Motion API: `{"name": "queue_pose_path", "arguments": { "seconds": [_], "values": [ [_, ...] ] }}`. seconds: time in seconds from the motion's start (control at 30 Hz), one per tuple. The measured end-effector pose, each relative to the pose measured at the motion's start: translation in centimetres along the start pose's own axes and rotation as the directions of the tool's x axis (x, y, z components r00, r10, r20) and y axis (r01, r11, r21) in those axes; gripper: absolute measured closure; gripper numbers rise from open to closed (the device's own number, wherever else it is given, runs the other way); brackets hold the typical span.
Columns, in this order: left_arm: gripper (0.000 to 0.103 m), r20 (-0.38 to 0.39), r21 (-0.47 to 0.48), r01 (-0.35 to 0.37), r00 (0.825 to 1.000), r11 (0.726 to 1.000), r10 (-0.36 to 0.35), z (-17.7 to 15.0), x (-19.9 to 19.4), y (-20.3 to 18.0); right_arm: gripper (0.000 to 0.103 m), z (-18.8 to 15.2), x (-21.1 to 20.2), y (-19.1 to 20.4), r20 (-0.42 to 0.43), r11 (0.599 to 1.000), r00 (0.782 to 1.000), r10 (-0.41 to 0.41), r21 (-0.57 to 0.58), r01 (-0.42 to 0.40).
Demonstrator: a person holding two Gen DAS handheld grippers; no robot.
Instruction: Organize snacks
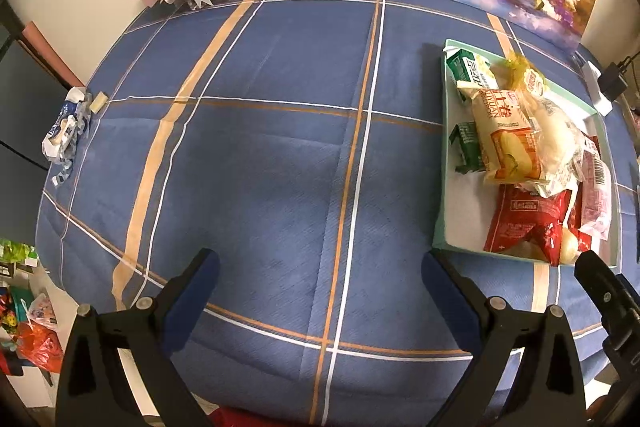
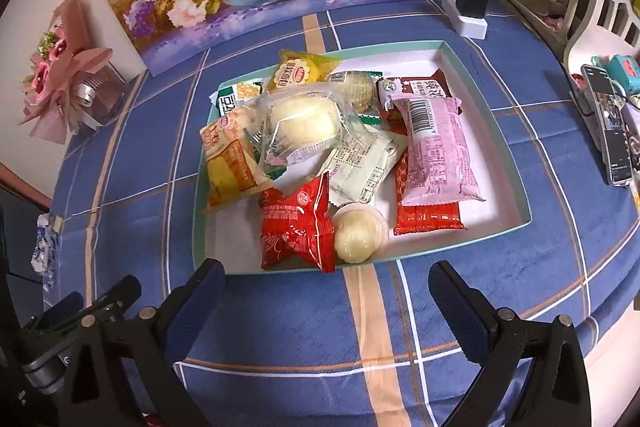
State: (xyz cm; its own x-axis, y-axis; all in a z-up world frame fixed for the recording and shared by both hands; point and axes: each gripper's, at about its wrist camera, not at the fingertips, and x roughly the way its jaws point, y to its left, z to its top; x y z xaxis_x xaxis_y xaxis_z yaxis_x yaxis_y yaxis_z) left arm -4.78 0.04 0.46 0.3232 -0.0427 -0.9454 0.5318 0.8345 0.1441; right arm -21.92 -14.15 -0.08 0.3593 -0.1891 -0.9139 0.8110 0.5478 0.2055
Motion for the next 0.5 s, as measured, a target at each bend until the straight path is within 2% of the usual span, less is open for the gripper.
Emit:
{"name": "queue_pose_path", "arguments": {
  "seconds": [0.5],
  "values": [
    [0.003,0.007,-0.025,0.030,1.000,0.999,-0.030,0.0,-0.3,0.9,0.000,-0.3,-0.1,1.1,0.014,0.998,1.000,0.003,-0.056,-0.002]
  ]
}}
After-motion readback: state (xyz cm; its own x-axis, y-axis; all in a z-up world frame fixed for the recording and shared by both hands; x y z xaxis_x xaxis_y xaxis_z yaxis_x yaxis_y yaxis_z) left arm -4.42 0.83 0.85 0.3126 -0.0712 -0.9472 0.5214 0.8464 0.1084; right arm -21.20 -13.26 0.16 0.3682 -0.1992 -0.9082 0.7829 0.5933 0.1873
